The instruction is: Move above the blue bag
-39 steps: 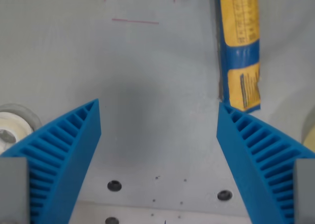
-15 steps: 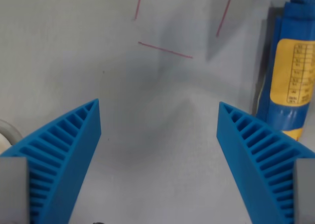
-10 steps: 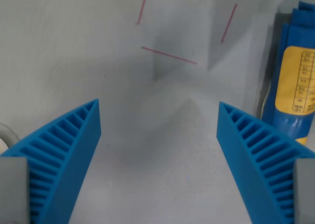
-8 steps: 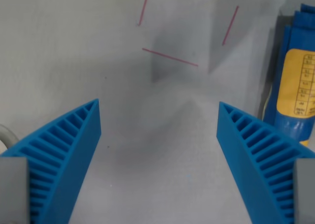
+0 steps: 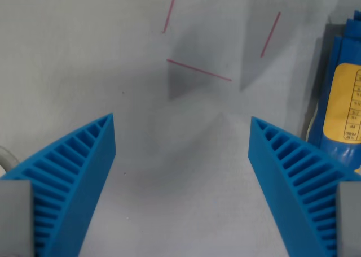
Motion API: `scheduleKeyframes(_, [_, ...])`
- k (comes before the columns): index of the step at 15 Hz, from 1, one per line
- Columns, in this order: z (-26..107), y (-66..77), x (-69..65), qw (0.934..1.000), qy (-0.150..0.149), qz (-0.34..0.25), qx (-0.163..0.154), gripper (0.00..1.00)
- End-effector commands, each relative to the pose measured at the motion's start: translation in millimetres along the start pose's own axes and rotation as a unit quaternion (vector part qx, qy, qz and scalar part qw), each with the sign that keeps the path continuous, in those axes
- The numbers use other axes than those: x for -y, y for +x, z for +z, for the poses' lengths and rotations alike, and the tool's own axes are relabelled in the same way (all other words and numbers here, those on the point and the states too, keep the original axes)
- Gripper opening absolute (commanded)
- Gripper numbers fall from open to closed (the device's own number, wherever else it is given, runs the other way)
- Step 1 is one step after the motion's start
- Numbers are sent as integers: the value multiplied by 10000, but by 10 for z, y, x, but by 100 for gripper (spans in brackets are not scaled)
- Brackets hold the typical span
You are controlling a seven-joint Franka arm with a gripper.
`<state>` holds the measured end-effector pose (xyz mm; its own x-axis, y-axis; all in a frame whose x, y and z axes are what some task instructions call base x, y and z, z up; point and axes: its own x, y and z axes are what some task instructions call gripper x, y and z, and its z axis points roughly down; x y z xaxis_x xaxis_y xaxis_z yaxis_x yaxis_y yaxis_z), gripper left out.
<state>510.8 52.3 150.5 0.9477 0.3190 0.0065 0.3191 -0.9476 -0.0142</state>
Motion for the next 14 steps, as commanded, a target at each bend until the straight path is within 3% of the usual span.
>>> scheduleKeyframes(1, [18, 5, 10, 9995, -91, -126, -266, 100])
scheduleKeyframes(14, [27, 11, 6, 9996, -88, -90, -248, 100])
